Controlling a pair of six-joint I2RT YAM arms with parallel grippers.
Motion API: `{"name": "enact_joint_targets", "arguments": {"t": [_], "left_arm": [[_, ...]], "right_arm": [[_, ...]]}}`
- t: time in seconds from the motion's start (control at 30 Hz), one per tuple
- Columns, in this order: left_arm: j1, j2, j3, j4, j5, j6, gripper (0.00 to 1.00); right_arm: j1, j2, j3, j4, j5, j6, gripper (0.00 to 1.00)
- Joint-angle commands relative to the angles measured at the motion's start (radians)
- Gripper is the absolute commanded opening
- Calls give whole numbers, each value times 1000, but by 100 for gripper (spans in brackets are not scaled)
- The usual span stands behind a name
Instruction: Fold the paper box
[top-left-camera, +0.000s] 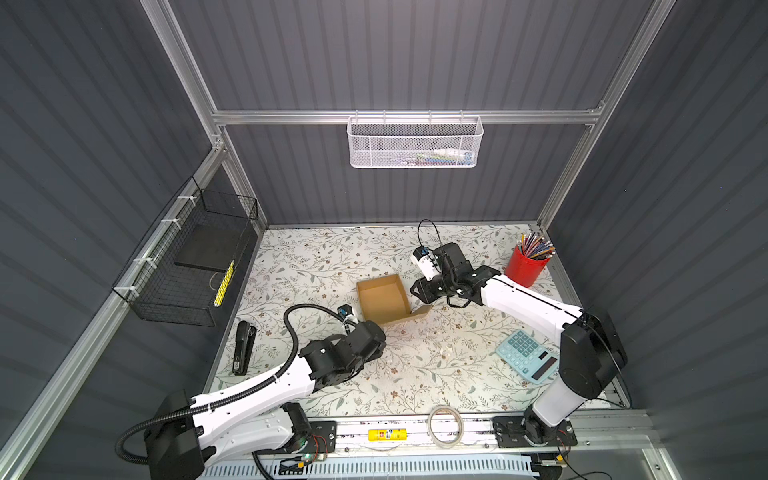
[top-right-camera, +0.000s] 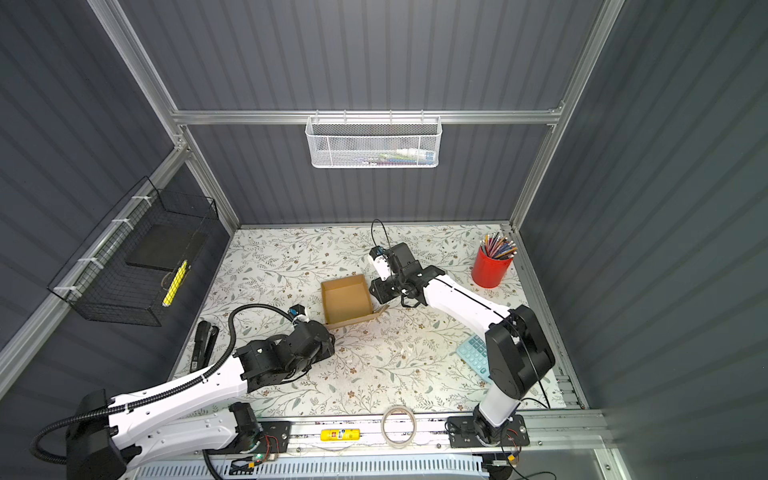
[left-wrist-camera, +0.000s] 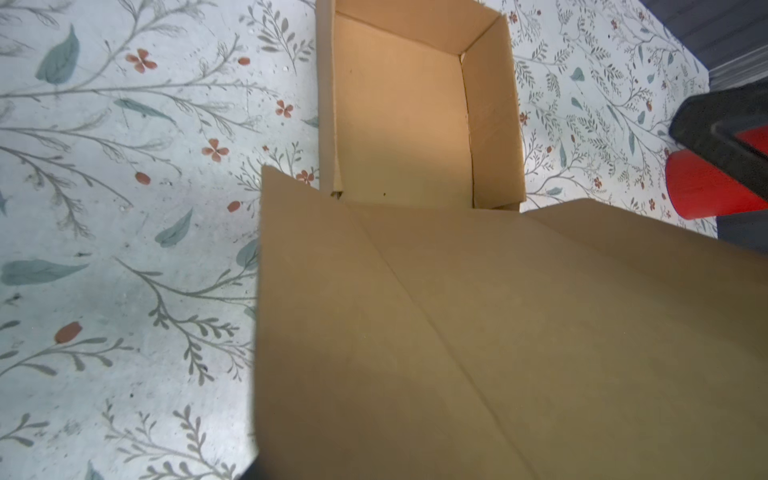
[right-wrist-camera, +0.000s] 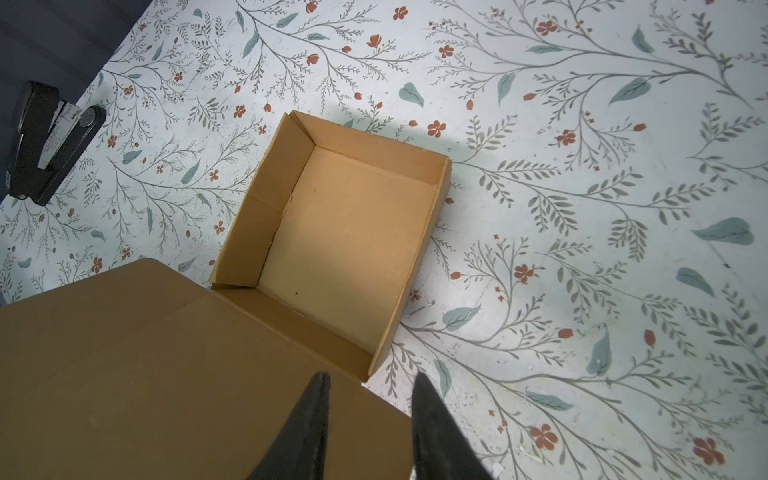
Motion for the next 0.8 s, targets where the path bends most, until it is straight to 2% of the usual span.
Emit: {"name": "enact_joint_targets", "arguments": {"t": [0.0,0.27,0.47,0.77], "left_arm": [[-5,10,-5,13,-82,-12,51],[-3,30,-11,41,-200,8,51],[3,76,54,48,-289,84,52],[70,113,81,125,-317,154,53]], "right_arm": [[13,7,-17,16,-25,-28,34],[23,-9,-59,32,-49,-27,32],[33,-30,-82,33,-53,-18,31],[48,-39,-88,53,-82,6,30]]}}
